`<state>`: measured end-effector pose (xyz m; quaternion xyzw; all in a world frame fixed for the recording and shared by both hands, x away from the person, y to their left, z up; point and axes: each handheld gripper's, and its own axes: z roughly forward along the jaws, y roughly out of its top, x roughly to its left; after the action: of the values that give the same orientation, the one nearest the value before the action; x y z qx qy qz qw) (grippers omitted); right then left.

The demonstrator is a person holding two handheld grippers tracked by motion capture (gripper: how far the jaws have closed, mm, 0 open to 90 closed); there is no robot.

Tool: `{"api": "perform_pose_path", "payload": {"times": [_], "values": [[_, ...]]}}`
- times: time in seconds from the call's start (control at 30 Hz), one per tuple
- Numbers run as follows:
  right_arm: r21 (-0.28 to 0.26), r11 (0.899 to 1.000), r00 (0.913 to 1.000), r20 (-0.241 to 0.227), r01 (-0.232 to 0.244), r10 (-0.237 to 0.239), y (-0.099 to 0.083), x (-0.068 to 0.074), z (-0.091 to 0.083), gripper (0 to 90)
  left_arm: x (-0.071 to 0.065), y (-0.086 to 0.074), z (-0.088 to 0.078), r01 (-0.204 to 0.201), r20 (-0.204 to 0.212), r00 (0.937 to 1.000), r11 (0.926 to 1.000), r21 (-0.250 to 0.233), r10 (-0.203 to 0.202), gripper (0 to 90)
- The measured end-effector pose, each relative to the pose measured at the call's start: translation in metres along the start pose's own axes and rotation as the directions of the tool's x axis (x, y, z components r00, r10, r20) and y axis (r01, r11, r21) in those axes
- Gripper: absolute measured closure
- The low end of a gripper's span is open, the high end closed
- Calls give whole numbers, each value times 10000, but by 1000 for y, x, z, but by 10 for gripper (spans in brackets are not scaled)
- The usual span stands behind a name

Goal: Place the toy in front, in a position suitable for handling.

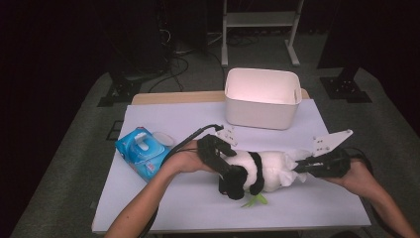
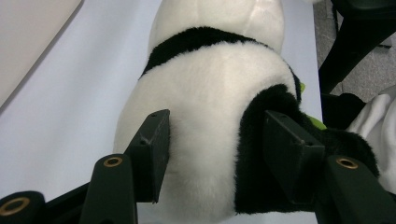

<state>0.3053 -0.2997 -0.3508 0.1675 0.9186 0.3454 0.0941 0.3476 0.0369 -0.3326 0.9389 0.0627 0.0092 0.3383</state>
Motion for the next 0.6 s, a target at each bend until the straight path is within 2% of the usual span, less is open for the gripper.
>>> {"api": "perform_pose_path", "payload": {"times": [0.03, 0.07, 0.17, 0.33, 0.43, 0.6], "values": [[62, 9999, 9999, 37, -99, 99, -4, -1, 0, 826, 1, 0, 0, 20, 17, 10000, 10000, 1, -20, 425], [-92, 9991, 9991, -77, -421, 420, -11, -4, -1, 825, 1, 0, 0, 18, 27, 10000, 10000, 4, -18, 425], [-233, 9989, 9991, -162, -406, 402, -11, -4, 0, 825, 0, 1, 0, -17, 9, 10000, 10000, 40, 17, 425], [-541, 9985, 9987, -484, 116, -142, 9, 2, 3, 825, -2, 1, 1, -74, 58, 10000, 10000, -20, 74, 425], [-434, 9974, 9962, -634, 570, -597, 27, 8, 10, 824, -4, 2, 2, -160, 28, 9999, 9999, 11, 160, 424], [-430, 9937, 9899, -927, 1033, -1069, 49, 11, 23, 825, -8, 2, 3, -258, 41, 9997, 9997, -29, 258, 423]]}}
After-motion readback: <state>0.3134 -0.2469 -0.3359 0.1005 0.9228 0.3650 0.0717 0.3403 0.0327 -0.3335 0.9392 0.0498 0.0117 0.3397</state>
